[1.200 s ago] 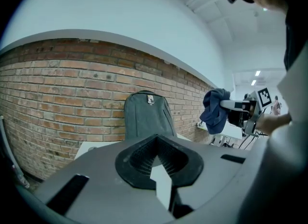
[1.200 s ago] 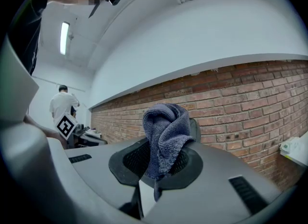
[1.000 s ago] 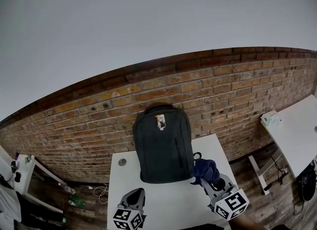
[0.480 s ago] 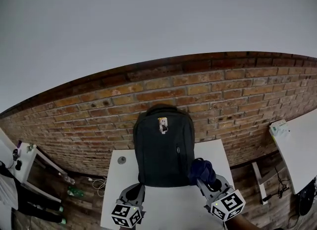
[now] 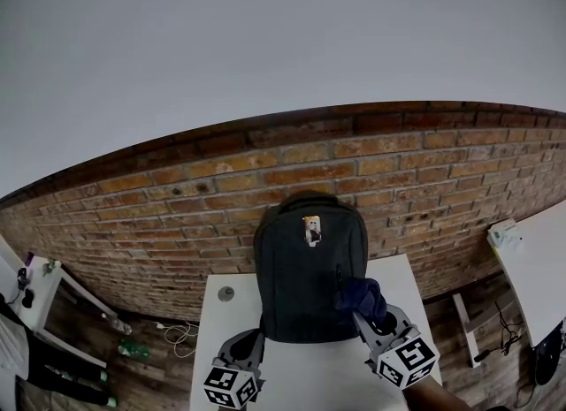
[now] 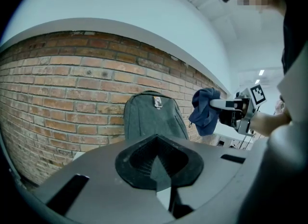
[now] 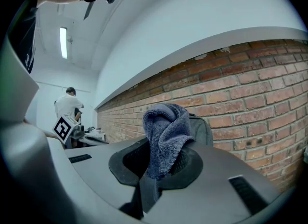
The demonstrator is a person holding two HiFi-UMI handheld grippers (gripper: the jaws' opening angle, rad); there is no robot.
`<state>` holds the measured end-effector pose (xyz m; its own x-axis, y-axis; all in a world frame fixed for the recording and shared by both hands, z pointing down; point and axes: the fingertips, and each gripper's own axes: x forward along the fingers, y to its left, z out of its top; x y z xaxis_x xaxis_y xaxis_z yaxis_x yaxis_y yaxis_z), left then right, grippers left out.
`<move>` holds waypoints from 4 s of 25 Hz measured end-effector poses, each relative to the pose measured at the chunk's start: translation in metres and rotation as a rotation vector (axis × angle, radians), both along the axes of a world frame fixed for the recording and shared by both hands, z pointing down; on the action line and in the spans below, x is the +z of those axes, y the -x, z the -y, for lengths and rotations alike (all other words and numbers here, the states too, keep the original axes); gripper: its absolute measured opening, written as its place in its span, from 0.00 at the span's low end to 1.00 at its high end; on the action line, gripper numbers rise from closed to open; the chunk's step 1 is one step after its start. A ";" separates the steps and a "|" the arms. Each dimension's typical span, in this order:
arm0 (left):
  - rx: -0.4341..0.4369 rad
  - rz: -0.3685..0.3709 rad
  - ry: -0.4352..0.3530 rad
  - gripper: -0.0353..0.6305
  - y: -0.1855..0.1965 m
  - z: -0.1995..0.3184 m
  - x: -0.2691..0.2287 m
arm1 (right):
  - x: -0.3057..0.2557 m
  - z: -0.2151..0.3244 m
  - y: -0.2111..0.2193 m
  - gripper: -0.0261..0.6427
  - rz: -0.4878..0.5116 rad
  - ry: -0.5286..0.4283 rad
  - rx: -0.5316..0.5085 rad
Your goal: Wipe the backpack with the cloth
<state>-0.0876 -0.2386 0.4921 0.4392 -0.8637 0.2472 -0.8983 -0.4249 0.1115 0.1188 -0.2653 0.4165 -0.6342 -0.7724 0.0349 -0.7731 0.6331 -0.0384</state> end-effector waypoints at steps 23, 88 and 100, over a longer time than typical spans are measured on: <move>-0.059 -0.054 0.026 0.04 0.098 0.020 0.024 | -0.060 0.140 0.161 0.10 -0.155 -0.107 -0.135; -0.016 -0.056 0.090 0.04 0.068 0.034 0.038 | -0.031 0.266 0.036 0.12 -0.321 0.077 0.174; 0.002 -0.041 0.095 0.04 0.058 0.036 0.037 | -0.020 0.266 -0.040 0.12 -0.277 0.144 0.290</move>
